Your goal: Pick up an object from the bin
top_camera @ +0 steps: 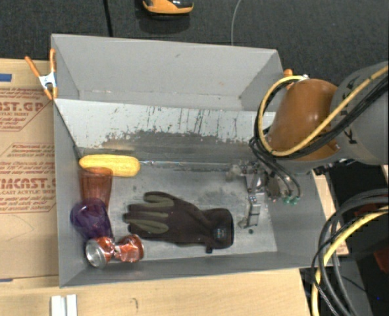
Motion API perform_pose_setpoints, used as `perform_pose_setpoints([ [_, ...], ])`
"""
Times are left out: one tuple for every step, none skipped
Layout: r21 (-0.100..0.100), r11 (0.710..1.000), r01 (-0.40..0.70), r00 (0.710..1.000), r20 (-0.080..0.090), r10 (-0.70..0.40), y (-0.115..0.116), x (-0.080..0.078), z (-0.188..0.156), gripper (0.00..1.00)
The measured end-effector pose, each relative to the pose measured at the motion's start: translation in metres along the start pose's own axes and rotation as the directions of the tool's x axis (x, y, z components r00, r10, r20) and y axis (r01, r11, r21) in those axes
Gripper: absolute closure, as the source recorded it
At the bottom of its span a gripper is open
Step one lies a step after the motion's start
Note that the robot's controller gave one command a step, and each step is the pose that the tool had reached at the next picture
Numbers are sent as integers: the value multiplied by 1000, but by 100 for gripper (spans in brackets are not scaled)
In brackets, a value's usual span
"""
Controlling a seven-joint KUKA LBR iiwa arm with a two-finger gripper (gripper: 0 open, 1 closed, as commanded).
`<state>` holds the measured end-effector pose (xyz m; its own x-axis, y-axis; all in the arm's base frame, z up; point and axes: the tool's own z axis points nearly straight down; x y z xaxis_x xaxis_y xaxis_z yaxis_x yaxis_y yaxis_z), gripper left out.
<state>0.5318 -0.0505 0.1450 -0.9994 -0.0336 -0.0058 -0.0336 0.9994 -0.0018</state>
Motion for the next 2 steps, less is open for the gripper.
perform_pose_setpoints([
  [-2,996,88,996,-1,-88,16,14,61,0],
  [-3,982,189,982,-6,-189,40,23,75,100],
])
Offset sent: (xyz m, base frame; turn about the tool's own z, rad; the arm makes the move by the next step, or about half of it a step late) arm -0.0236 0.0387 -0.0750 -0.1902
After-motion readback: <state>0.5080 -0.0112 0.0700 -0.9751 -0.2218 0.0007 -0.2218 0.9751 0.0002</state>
